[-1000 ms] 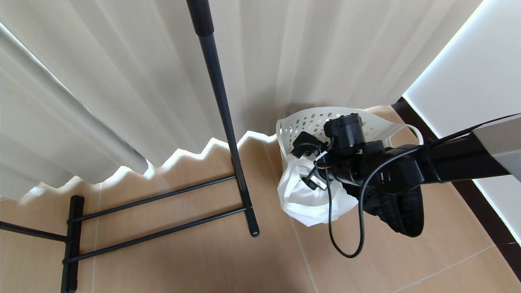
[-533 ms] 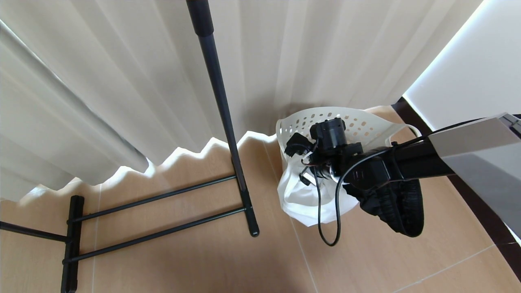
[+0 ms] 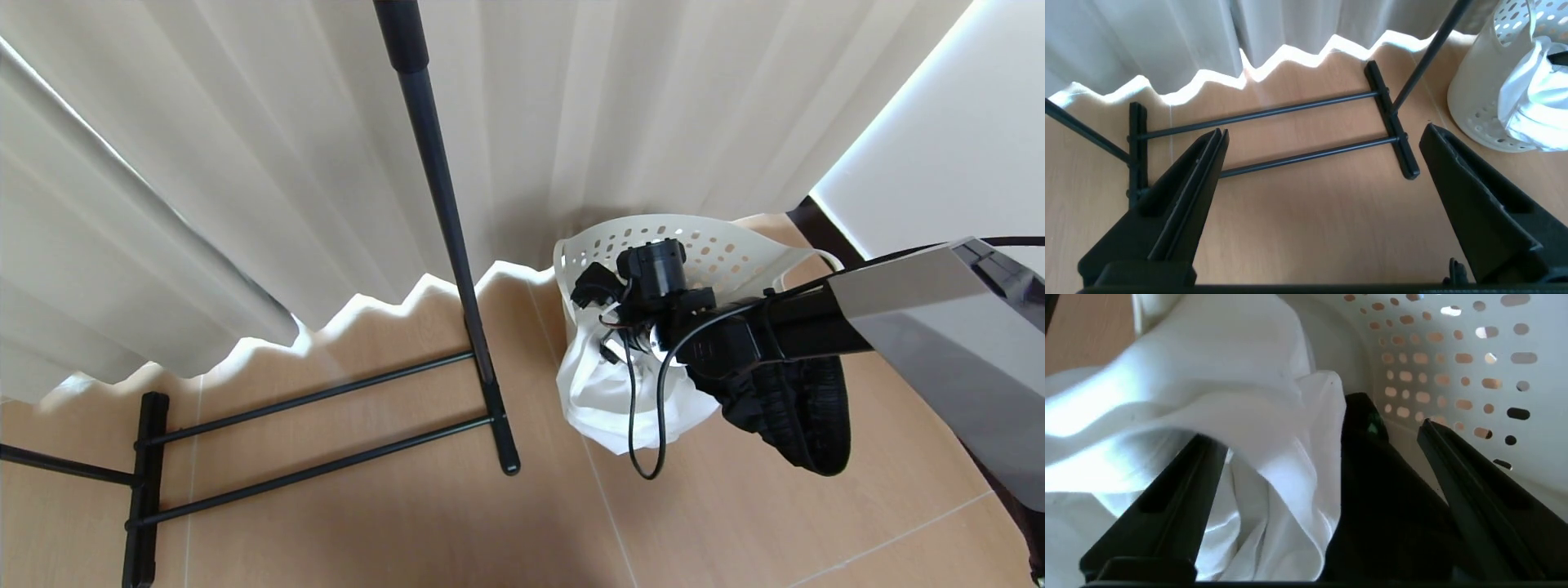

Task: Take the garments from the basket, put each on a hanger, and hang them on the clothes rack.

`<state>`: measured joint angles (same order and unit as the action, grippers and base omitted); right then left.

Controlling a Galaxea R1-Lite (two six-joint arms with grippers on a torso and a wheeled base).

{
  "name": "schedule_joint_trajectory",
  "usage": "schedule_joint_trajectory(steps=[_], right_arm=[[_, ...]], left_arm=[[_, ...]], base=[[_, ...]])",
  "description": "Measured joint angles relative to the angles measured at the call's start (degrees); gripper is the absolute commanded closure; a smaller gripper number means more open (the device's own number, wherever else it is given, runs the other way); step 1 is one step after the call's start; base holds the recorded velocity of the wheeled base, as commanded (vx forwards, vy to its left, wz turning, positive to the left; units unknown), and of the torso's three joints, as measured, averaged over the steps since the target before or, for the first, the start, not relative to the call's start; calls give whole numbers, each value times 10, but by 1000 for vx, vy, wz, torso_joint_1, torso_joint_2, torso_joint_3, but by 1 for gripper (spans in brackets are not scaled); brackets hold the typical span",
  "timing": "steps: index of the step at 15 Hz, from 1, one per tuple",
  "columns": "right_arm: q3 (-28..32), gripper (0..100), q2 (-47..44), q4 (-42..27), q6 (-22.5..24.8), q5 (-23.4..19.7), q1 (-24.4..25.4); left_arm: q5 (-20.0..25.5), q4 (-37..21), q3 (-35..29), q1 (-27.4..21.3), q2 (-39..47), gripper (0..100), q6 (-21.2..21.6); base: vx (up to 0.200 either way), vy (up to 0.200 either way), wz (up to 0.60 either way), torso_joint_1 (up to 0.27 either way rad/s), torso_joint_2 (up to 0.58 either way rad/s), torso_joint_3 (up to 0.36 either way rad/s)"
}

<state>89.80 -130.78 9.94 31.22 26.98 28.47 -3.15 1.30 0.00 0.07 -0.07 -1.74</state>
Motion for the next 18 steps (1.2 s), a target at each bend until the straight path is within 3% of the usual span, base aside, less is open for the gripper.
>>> schedule_joint_trajectory(steps=[3, 6, 8, 12, 14, 16, 18], right_arm=[[-1, 100, -6, 17, -10, -10, -1], [-22, 100, 15, 21, -62, -39, 0], [-59, 100, 60, 22, -126, -55, 5], [-169, 100, 233, 26, -271, -103, 37], [-242, 100, 333, 65, -317, -118, 61], [-337, 100, 419, 148, -330, -139, 86], [-388, 100, 476, 195, -314, -154, 103]], left_arm=[[0, 0, 0, 0, 0, 0, 0], [1, 0, 0, 0, 0, 0, 0], [1, 0, 0, 0, 0, 0, 0], [1, 0, 0, 0, 0, 0, 1], [2, 0, 0, 0, 0, 0, 1], [2, 0, 0, 0, 0, 0, 2], [2, 0, 0, 0, 0, 0, 2]], base=[[0, 0, 0, 0, 0, 0], [0, 0, 0, 0, 0, 0], [0, 0, 0, 0, 0, 0], [0, 0, 0, 0, 0, 0], [0, 0, 0, 0, 0, 0], [0, 0, 0, 0, 0, 0], [0, 0, 0, 0, 0, 0]])
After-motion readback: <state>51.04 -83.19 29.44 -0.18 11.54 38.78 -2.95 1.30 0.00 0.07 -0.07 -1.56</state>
